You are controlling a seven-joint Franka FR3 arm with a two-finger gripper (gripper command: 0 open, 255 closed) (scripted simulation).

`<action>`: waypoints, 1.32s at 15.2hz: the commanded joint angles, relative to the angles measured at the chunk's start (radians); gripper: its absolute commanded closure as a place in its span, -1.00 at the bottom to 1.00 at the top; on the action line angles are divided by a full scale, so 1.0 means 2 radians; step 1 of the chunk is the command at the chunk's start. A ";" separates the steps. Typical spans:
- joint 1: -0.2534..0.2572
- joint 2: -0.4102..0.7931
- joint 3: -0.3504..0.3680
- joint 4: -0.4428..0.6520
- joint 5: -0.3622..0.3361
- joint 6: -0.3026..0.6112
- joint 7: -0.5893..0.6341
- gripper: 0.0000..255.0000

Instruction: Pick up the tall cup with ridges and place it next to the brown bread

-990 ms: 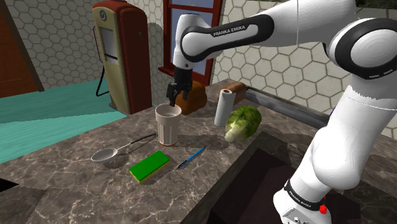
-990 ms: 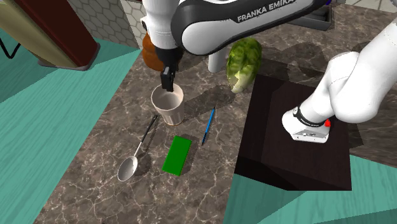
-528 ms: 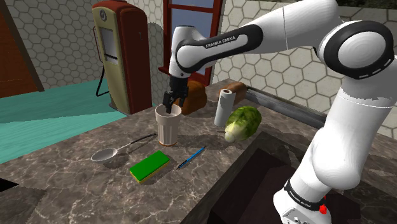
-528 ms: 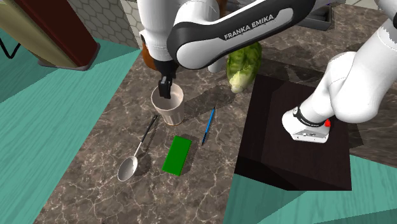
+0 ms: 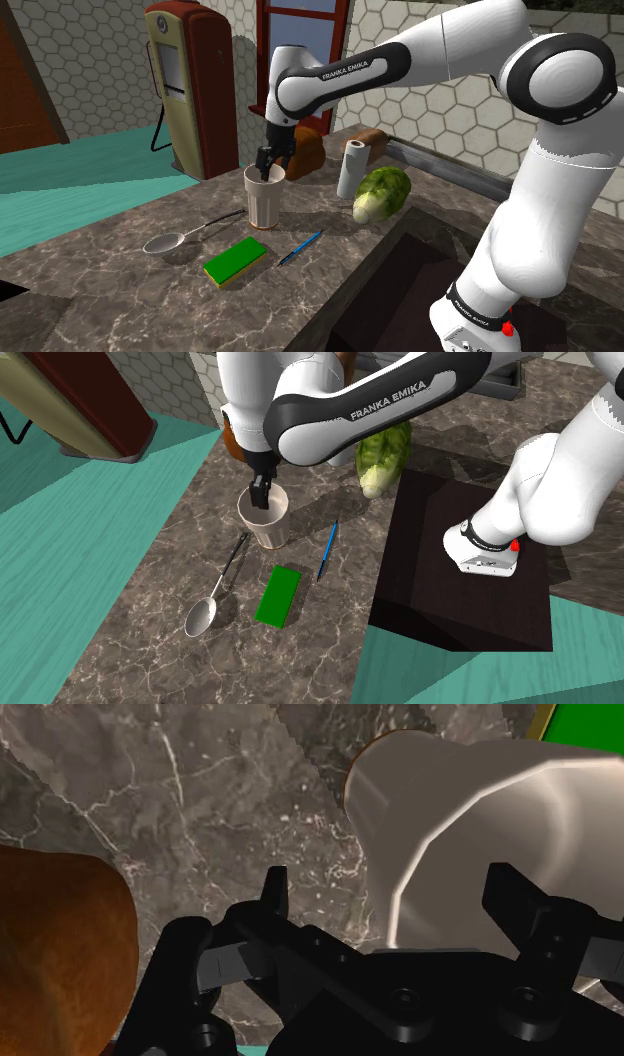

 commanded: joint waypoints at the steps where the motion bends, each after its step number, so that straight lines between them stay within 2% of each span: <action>1: 0.000 0.000 0.000 0.000 0.000 0.000 0.000 1.00; 10: 0.000 0.000 0.000 0.000 0.000 0.000 0.000 1.00; 20: -0.001 -0.016 0.000 0.047 0.000 -0.063 0.003 1.00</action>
